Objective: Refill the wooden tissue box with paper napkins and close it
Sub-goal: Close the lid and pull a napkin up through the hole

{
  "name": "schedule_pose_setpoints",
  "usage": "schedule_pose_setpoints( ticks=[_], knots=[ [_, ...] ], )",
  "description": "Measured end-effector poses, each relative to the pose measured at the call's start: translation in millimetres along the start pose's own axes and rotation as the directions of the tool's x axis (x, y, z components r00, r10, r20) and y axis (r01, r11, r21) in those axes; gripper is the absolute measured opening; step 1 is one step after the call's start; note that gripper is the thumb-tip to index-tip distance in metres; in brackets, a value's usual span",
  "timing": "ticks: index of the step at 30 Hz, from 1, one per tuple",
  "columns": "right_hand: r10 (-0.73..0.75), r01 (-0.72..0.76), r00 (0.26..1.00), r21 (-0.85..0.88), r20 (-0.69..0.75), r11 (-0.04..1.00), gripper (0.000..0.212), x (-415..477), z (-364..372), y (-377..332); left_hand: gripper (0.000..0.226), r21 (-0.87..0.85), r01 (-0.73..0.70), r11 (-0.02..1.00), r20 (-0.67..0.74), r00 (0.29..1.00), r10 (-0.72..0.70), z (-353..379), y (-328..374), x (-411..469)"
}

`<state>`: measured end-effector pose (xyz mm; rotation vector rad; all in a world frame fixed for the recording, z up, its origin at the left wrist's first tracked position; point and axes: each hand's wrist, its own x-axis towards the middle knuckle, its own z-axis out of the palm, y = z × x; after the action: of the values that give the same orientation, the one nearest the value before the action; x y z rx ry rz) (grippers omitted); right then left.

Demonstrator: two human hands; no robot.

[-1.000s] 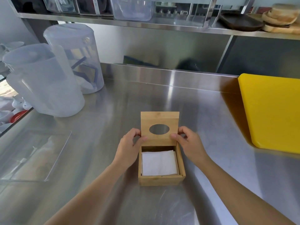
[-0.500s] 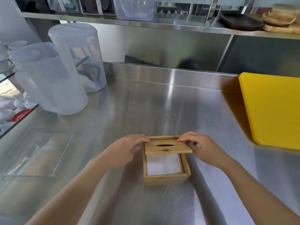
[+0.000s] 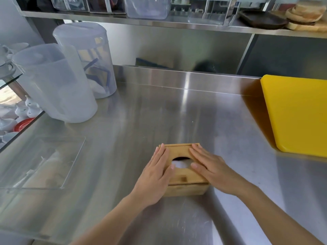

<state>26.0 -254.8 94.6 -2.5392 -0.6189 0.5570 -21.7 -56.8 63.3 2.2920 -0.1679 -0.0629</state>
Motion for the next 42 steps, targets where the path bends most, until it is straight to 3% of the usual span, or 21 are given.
schedule_pose_setpoints(
  ticks=[3,7,13,17,21,24,28,32,35,42],
  knots=[
    [-0.068,0.049,0.988,-0.134,-0.138,0.99,0.097,-1.7,16.7,8.3,0.055,0.167,-0.088,0.982,-0.046,0.994,0.097,3.0,-7.9,-4.0],
    [-0.1,0.06,0.971,-0.182,-0.219,0.981,0.097,-1.8,24.8,9.9,0.066,0.278,-0.149,0.949,-0.113,0.976,0.187,7.1,-13.2,-4.4],
    [-0.087,0.048,0.97,-0.171,-0.229,0.984,0.097,-1.0,25.5,8.4,0.061,0.437,-0.121,0.892,-0.151,0.967,0.205,3.4,-2.1,-3.9],
    [-0.111,0.055,0.962,-0.221,-0.25,0.974,0.101,-0.1,23.6,7.8,0.083,0.54,-0.089,0.837,-0.119,0.976,0.181,7.5,14.3,0.5],
    [-0.106,0.049,0.969,-0.25,-0.222,0.967,0.107,1.0,18.0,5.8,0.09,0.584,-0.044,0.811,-0.091,0.989,0.119,14.0,12.2,6.5],
    [-0.13,0.062,0.958,-0.259,-0.254,0.964,0.083,-0.3,14.9,-0.3,0.089,0.607,-0.046,0.794,-0.087,0.989,0.124,14.1,11.6,7.4],
    [-0.29,0.145,0.884,-0.375,-0.366,0.916,0.041,0.6,19.2,-2.9,0.088,0.605,-0.036,0.795,-0.102,0.987,0.122,15.0,10.6,7.4],
    [-0.332,0.196,0.902,-0.422,-0.277,0.885,0.037,4.0,12.9,-9.3,0.089,0.619,-0.037,0.784,-0.111,0.985,0.133,14.9,8.6,6.6],
    [-0.317,0.231,0.939,-0.438,-0.133,0.869,0.038,11.2,6.0,-14.9,0.089,0.613,-0.033,0.79,-0.125,0.982,0.139,15.0,8.9,6.9],
    [-0.154,0.189,0.982,-0.576,0.108,0.796,0.038,26.0,-8.5,-41.1,0.086,0.589,-0.028,0.808,-0.159,0.976,0.15,14.6,12.3,5.2]
  ],
)
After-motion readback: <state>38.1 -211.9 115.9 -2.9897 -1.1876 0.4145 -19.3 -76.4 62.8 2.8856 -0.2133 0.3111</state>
